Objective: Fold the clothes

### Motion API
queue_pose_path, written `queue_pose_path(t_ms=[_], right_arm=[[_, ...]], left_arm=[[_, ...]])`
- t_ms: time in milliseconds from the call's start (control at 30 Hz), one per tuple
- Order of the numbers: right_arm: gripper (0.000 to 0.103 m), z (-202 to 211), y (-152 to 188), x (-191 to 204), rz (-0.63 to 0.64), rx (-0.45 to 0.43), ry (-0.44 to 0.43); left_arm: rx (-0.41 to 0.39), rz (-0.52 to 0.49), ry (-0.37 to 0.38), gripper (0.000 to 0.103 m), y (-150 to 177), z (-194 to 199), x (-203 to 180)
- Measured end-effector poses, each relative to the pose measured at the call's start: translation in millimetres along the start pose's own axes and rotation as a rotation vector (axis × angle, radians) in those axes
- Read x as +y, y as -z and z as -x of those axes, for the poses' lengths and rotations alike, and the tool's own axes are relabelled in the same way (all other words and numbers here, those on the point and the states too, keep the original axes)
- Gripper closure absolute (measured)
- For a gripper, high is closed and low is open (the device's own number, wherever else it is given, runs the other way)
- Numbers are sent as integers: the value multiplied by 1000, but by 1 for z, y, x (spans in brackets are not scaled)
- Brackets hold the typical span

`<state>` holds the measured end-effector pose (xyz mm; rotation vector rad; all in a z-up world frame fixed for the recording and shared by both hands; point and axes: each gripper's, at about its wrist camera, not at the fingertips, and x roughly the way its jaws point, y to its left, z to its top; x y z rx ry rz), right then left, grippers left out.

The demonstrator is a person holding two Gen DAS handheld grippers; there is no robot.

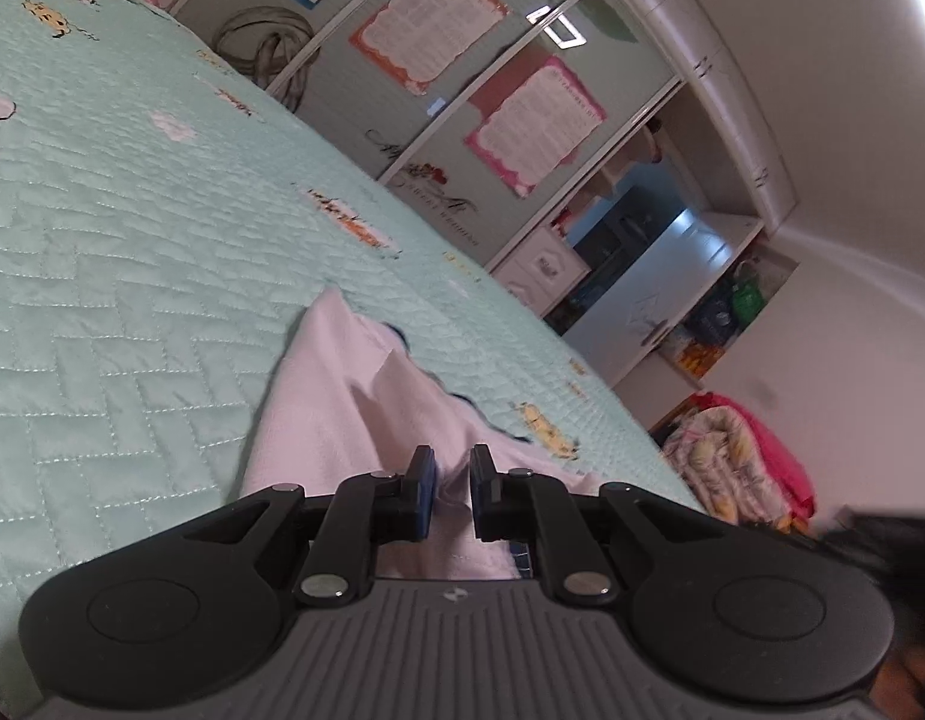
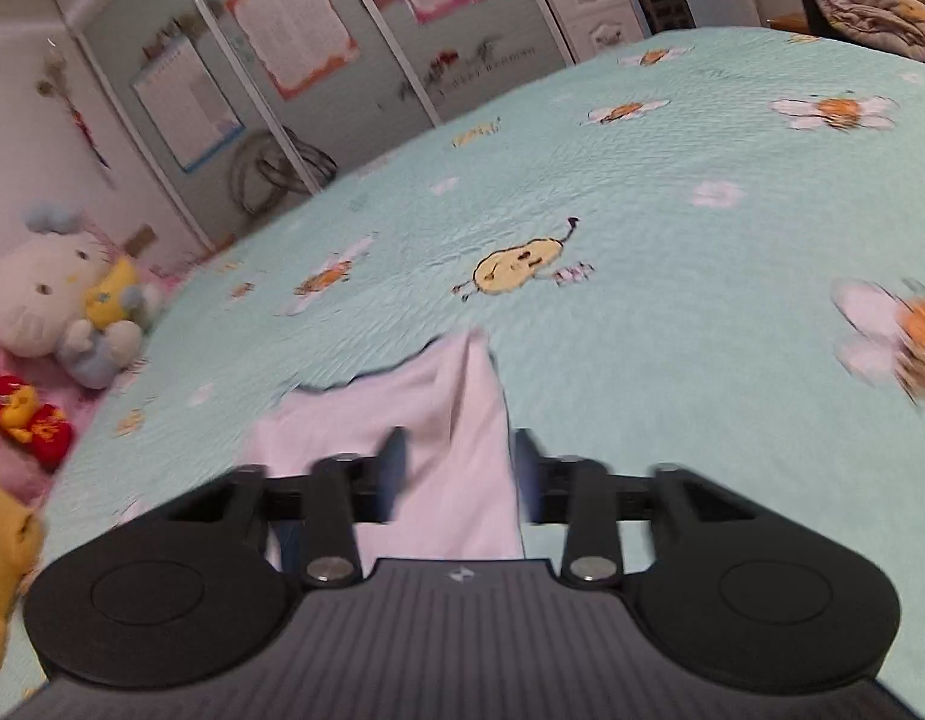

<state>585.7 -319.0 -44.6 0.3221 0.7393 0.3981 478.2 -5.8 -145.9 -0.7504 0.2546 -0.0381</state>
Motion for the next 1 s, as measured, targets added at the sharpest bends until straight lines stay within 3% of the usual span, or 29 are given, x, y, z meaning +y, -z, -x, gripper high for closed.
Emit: queue_pose_path(t_ms=[233,400,633,667,733,767,800,1000], right_arm=[[74,-96,-44,26,34,126,123],[74,-126,-57,32,36,167,212],[75,-150,-63,30,0,227,230],[77,-153,-62,32,16,238,244],[97,-158,-61,36,55,260,271],[101,-159,-61,39,87,264,291],[101,-160,-61,43,127,262,316],[103,-169,-61,65,409,249,469]], left_arm=[[-17,39,46,94,-3,2,3],[-17,52,65,96,-3,3,1],[43,103,49,96,-4,-6,8],[52,102,44,96,-4,-7,8],[63,98,35,96,-4,-9,8],[61,94,31,98,-4,-8,8],[59,91,21,102,-5,-8,8],[92,121,-48,103,-6,-12,18]])
